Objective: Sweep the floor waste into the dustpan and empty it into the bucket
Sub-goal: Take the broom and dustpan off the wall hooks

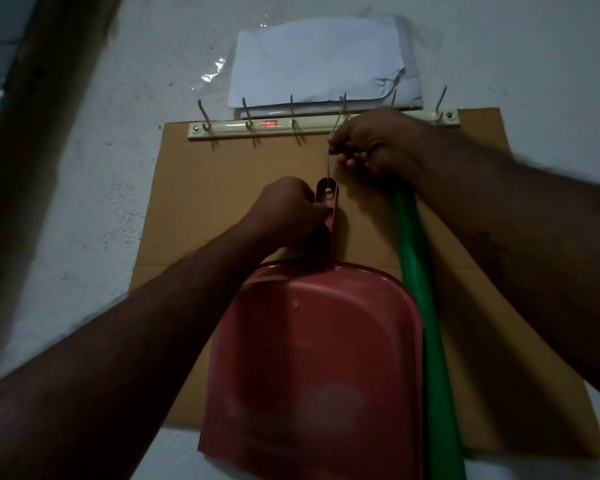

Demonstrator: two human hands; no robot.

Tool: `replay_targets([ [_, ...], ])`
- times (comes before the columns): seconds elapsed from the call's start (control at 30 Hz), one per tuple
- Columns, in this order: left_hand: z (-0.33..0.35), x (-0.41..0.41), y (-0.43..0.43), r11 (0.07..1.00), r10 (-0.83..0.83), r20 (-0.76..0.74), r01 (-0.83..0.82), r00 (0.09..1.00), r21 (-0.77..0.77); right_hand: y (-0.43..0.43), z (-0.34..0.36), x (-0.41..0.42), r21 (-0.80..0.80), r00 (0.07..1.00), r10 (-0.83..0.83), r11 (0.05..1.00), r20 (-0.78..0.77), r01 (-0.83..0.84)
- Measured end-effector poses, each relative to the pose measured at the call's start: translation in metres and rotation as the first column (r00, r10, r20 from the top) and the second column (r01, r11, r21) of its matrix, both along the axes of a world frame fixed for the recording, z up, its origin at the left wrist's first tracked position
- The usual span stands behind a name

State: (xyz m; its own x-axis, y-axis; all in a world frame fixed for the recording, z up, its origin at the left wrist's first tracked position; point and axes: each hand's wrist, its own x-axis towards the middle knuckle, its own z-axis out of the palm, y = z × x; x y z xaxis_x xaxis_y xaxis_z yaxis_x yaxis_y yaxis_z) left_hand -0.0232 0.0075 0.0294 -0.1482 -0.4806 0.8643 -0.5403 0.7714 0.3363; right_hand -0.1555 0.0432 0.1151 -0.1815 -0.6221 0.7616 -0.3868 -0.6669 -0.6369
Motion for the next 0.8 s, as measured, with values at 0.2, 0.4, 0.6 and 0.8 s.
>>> replay_targets([
  [0.2, 0.011, -0.005, 0.003, 0.992, 0.080, -0.008, -0.081, 0.997, -0.101, 0.002, 0.013, 0.004, -0.121, 0.995, 0.054, 0.992, 0.088, -0.043],
  [0.4, 0.020, -0.002, 0.016, 0.997, 0.031, -0.035, -0.033, 0.999, -0.063, 0.018, 0.010, 0.000, -0.214, 0.989, 0.147, 0.966, -0.007, -0.145],
  [0.6, 0.002, 0.020, 0.022, 0.998, -0.049, -0.003, 0.050, 0.999, 0.032, 0.026, -0.003, -0.020, -0.150, 0.952, 0.270, 0.945, -0.143, -0.290],
  [0.8, -0.013, 0.043, 0.017, 0.996, -0.029, 0.017, 0.028, 0.999, 0.081, 0.030, -0.018, -0.040, -0.103, 0.933, 0.172, 0.972, -0.317, -0.214],
])
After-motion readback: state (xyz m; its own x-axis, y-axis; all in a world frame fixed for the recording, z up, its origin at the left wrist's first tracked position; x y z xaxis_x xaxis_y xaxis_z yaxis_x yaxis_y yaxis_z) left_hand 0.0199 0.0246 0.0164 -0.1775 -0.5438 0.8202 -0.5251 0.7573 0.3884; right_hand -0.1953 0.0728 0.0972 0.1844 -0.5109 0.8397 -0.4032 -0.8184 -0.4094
